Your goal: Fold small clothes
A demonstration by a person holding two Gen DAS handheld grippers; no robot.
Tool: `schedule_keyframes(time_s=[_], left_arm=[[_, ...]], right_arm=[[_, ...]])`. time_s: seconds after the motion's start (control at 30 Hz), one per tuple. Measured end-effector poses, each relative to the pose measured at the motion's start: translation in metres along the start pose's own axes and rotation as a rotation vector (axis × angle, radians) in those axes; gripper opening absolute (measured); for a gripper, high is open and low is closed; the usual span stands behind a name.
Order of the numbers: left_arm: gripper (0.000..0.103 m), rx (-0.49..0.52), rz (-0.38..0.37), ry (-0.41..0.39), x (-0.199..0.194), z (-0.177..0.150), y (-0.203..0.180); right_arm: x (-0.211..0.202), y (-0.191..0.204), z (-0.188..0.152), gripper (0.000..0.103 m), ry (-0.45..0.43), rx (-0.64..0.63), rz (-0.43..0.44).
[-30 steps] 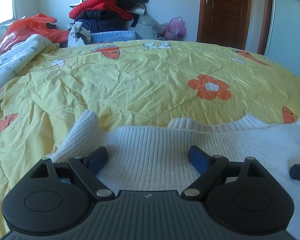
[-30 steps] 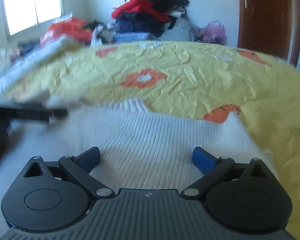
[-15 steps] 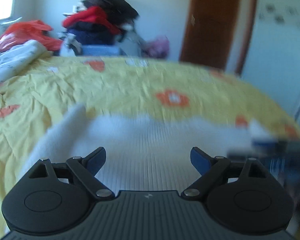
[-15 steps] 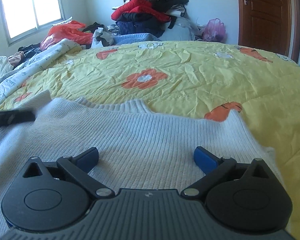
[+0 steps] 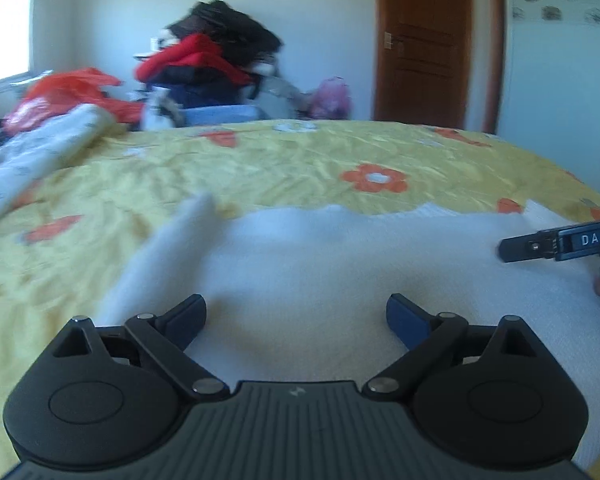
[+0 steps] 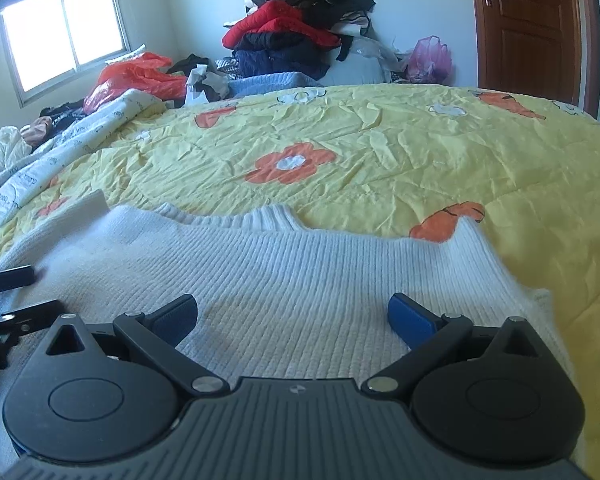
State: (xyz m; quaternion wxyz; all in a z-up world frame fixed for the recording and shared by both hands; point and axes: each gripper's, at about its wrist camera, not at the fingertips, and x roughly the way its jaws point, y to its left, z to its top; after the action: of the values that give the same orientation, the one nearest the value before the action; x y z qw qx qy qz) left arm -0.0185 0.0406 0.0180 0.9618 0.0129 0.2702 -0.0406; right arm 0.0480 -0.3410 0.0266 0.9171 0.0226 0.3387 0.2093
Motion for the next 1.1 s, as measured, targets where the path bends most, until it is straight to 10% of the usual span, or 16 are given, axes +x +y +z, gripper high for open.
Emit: schedule_keyframes(time_s=[0.4, 0.67, 0.87, 1.1], left_arm=[[0.1, -0.028, 0.039, -0.006, -0.009, -0.015, 0.015], [0.1, -0.47, -0.013, -0.147, -0.099, -0.056, 0.046], [0.1, -0.761, -0.005, -0.072, -0.109, -0.08, 0.074], [0.096, -0.857, -0.008, -0.03, -0.088, -0.077, 0.085]], right_arm=[[-0.002, -0.005, -0.001, 0.101, -0.015, 0.034, 0.024], [-0.004, -0.005, -0.001, 0.101, -0.025, 0.039, 0.024], [-0.005, -0.005, -0.002, 0.101, -0.029, 0.039, 0.023], [-0.008, -0.004, -0.003, 0.101, -0.038, 0.038, 0.018]])
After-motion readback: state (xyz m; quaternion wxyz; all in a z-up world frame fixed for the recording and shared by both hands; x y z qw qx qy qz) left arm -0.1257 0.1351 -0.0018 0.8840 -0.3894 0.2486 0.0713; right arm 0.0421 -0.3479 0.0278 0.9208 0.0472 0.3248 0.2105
